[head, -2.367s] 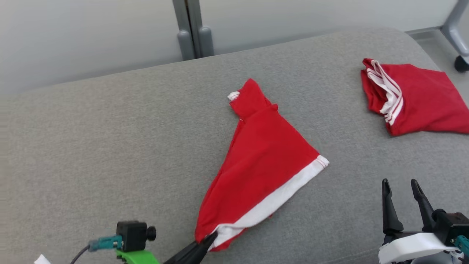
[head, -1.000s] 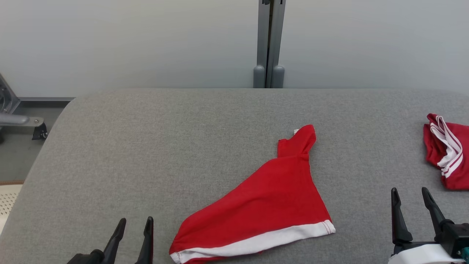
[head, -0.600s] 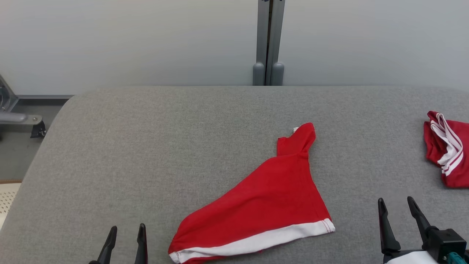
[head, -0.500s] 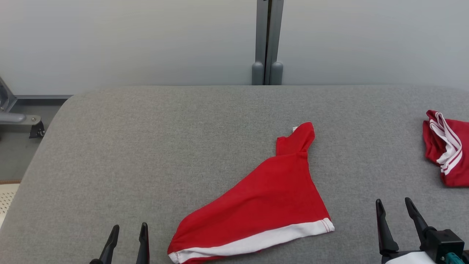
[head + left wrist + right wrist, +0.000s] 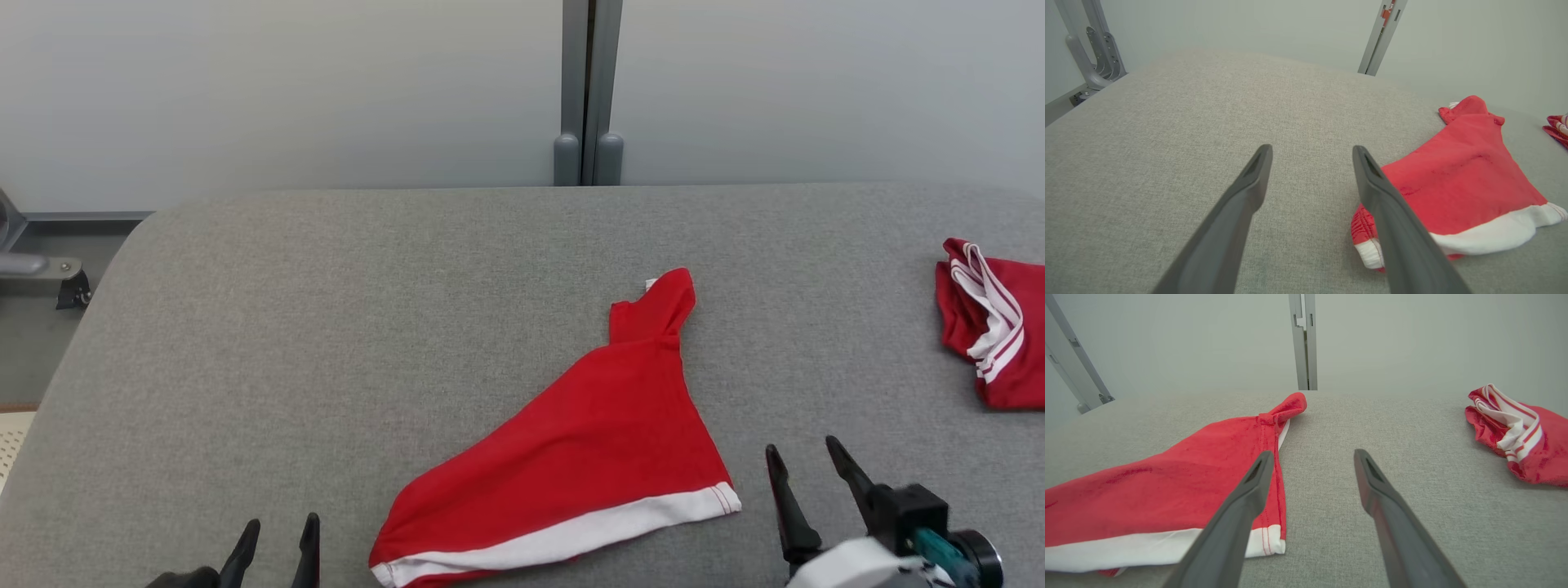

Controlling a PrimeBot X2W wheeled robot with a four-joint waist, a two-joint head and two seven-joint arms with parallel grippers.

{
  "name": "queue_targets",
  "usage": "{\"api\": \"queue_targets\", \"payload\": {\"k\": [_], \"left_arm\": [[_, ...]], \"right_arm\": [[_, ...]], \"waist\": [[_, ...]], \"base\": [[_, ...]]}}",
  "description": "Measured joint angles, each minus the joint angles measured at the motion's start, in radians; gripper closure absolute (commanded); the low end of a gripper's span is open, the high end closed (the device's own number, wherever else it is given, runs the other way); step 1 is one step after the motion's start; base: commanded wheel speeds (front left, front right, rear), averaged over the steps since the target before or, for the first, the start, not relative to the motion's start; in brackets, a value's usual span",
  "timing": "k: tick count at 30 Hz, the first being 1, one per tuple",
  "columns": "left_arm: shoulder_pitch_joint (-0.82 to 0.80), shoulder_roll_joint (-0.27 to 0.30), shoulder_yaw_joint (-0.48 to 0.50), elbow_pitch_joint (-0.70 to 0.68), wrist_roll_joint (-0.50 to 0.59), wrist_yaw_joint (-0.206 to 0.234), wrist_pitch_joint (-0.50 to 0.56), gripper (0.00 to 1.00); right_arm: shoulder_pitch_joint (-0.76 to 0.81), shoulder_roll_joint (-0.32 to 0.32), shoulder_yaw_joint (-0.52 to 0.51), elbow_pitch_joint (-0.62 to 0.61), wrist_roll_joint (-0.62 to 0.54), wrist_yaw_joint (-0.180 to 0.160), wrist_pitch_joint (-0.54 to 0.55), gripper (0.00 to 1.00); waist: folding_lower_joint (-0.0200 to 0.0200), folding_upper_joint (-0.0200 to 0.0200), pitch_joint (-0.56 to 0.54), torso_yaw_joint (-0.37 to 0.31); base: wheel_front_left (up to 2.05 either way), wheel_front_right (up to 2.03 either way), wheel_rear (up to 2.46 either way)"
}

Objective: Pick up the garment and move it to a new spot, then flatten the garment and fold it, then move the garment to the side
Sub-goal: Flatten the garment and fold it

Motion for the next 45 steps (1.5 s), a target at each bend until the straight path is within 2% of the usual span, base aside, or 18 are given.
{"api": "queue_targets", "payload": {"k": [7,10,19,34,35,36,37,38,39,42,45], "left_arm": [[-0.011,0.024,-0.024,-0.034,-0.187,0.002,0.408,0.0],[-0.007,0.043,-0.081,-0.075,-0.24,0.001,0.505,0.0],[-0.025,0.071,-0.179,-0.083,-0.344,0.0,0.526,0.0],[-0.12,0.117,-0.294,0.004,-0.474,0.0,0.412,0.02],[-0.129,0.119,-0.306,0.007,-0.482,0.0,0.407,0.16],[-0.139,0.119,-0.322,0.012,-0.493,0.0,0.399,0.49],[-0.146,0.123,-0.339,0.015,-0.502,0.0,0.394,0.67],[-0.15,0.127,-0.354,0.016,-0.51,0.0,0.389,0.9],[-0.155,0.133,-0.365,0.018,-0.522,0.0,0.38,1.0],[-0.164,0.158,-0.41,-0.001,-0.559,0.0,0.371,1.0],[-0.164,0.196,-0.437,-0.086,-0.614,0.0,0.368,1.0]], "right_arm": [[-0.115,-0.012,0.139,0.087,-0.047,0.0,0.286,0.0],[-0.12,-0.033,0.14,0.132,-0.069,0.0,0.38,0.0],[-0.142,-0.023,0.11,0.152,-0.093,0.0,0.452,0.0],[-0.162,-0.014,0.108,0.154,-0.095,0.0,0.463,0.0],[-0.166,-0.013,0.107,0.158,-0.092,0.0,0.467,0.06],[-0.172,-0.013,0.11,0.164,-0.081,0.0,0.469,0.64],[-0.179,-0.013,0.119,0.17,-0.069,0.0,0.47,1.0],[-0.186,-0.013,0.121,0.178,-0.051,0.0,0.47,1.0],[-0.199,-0.009,0.12,0.188,-0.02,0.0,0.474,1.0],[-0.219,-0.002,0.103,0.197,0.069,0.0,0.475,1.0],[-0.227,-0.002,0.068,0.142,0.181,0.0,0.466,1.0]], "waist": [[0.0,0.0,0.027,0.016],[0.0,0.0,0.041,0.03],[0.0,0.0,0.098,0.049],[0.0,0.0,0.143,0.034],[0.0,0.0,0.145,0.035],[0.0,0.0,0.148,0.036],[0.0,0.0,0.151,0.036],[0.0,0.0,0.153,0.036],[0.0,0.0,0.155,0.034],[0.0,0.0,0.149,0.03],[0.0001,0.0,0.137,0.027]], "base": [[0.0,0.0,0.0],[0.0,0.0,0.0],[0.0,0.0,0.0],[0.0,0.0,0.0],[0.0,0.0,0.0],[0.0,0.0,0.0],[0.0,0.0,0.0],[0.0,0.0,0.0],[0.0,0.0,0.0],[0.0,0.0,0.0],[0.0,0.0,0.0]]}}
